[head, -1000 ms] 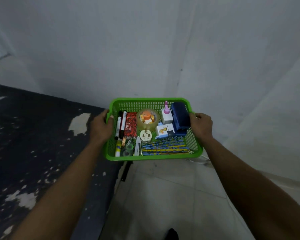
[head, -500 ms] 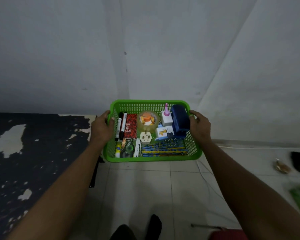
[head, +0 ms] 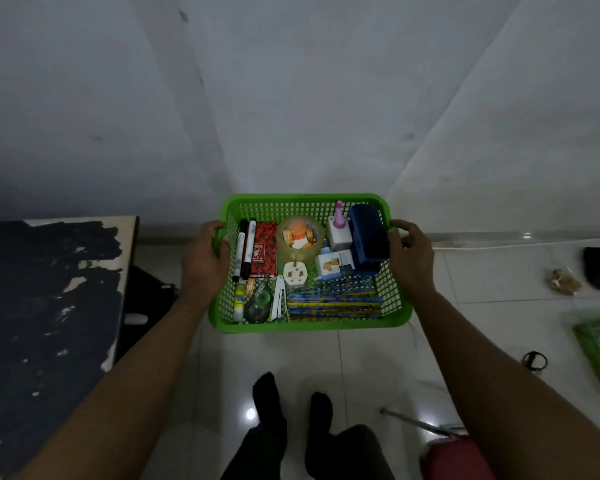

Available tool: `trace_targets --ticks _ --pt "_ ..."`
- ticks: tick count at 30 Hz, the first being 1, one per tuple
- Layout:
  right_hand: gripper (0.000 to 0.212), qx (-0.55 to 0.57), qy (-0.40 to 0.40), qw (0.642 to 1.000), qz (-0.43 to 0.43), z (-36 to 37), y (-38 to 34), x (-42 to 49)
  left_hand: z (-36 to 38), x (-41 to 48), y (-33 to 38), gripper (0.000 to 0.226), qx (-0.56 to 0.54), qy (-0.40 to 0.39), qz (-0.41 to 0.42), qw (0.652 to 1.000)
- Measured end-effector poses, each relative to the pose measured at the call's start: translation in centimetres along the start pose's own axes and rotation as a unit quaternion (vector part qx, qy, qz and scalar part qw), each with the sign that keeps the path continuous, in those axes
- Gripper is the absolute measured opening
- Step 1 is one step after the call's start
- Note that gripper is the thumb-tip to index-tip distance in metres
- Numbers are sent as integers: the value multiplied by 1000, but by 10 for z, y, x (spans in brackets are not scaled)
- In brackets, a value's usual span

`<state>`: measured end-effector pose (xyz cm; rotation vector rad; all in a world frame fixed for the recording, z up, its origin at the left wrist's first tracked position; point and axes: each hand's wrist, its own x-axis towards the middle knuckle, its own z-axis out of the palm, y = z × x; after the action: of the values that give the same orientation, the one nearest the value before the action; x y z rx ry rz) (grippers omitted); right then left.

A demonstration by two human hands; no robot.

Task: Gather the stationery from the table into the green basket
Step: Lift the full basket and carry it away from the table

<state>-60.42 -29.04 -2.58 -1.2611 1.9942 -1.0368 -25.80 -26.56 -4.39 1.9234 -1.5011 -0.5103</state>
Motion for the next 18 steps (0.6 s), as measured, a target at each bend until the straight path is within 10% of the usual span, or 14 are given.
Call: trace_targets --ticks 18 --pt "21 -72 -36 997 18 188 329 59 316 -21 -219 27 40 6 -55 998"
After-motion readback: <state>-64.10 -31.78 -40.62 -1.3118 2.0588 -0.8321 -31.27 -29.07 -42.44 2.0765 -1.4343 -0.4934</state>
